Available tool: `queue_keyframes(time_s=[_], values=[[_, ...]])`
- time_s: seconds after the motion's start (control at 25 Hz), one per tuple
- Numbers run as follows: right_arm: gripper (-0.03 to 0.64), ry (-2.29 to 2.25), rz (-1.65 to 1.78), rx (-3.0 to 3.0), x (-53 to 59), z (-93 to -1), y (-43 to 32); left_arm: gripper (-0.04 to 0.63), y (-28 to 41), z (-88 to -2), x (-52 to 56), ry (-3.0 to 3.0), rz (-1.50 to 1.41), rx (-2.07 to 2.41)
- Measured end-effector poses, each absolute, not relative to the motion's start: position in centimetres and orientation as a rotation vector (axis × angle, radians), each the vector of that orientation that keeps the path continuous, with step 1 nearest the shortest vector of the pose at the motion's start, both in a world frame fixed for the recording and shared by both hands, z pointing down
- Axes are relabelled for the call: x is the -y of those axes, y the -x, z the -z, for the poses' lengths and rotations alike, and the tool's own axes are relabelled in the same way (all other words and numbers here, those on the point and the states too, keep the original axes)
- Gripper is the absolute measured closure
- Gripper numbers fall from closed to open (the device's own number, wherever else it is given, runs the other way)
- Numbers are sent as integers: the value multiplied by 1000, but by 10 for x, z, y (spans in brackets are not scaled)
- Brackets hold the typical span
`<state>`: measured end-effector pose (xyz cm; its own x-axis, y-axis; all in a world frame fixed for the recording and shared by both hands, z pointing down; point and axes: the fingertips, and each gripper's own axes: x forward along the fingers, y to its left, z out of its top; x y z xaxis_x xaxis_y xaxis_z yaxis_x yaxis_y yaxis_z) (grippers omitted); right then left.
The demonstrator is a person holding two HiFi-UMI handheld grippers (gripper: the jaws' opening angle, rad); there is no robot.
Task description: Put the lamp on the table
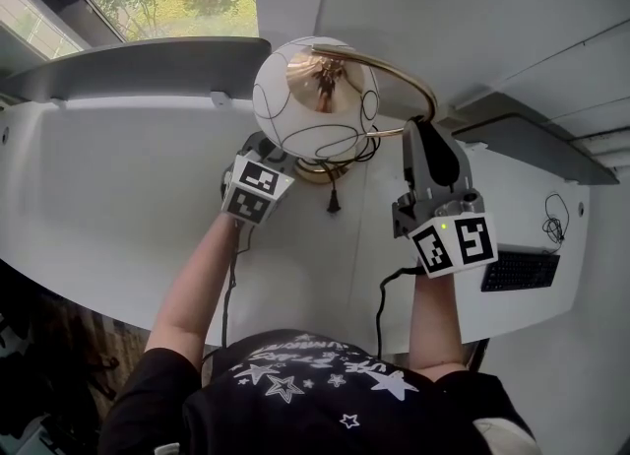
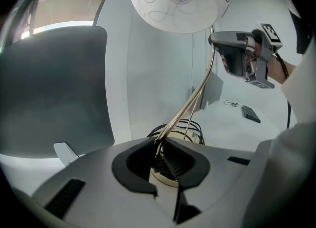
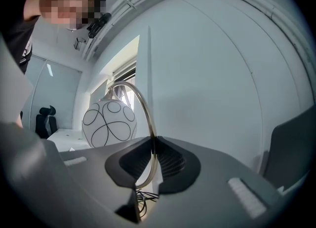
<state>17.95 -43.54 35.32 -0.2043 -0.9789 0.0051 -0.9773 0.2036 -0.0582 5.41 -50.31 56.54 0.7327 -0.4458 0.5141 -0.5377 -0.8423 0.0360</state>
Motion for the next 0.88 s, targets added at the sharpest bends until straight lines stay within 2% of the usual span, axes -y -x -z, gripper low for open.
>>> queue_keyframes(time_s=[0.52,0.88], values=[[561,2040,170,-2326,423,-352,-185,541,-35,-557,494,-2697,-746,843],[561,2003,86,-2344,397,-322,-167,541,5,-500,467,-2761,-543,946]])
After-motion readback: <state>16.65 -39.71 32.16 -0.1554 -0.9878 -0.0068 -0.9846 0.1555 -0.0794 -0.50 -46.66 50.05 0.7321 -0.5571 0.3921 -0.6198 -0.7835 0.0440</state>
